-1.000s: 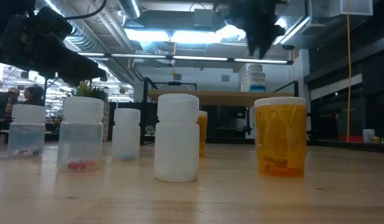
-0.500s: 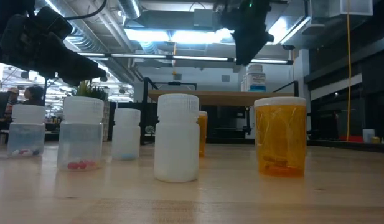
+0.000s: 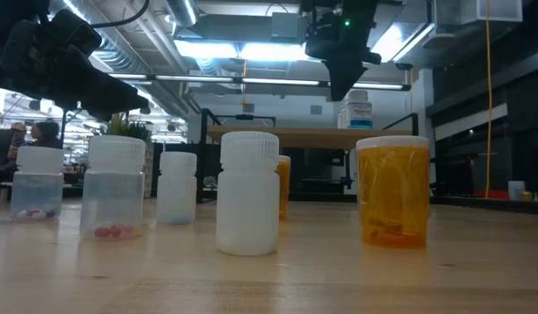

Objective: Pick and place medicine bottles onto shelf by color
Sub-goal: Put the white supplement bottle on the shelf aligned with the other white supplement bottles

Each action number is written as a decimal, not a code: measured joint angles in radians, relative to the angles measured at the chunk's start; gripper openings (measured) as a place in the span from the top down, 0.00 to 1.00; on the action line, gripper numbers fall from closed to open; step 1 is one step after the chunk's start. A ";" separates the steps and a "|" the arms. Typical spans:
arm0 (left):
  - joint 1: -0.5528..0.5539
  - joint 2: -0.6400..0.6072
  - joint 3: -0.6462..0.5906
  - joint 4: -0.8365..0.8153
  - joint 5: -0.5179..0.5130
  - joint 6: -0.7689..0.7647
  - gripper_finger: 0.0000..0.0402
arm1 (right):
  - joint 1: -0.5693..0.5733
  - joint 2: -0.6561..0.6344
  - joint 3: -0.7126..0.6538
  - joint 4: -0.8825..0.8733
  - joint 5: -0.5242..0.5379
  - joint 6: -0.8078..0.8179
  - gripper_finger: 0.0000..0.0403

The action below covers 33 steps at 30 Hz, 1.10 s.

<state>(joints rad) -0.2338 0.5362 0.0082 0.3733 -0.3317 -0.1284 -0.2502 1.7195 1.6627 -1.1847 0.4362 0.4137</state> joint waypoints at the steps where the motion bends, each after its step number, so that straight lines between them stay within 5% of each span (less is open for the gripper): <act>1: 0.000 0.000 0.000 0.000 0.000 0.000 0.59 | -0.003 0.000 0.000 0.000 0.000 0.001 0.84; 33: 0.000 0.000 0.000 0.000 0.000 0.000 0.59 | -0.035 0.000 0.007 0.021 0.042 -0.026 0.85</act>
<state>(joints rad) -0.2339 0.5365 0.0081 0.3733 -0.3315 -0.1287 -0.2852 1.7195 1.6695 -1.1640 0.4778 0.3874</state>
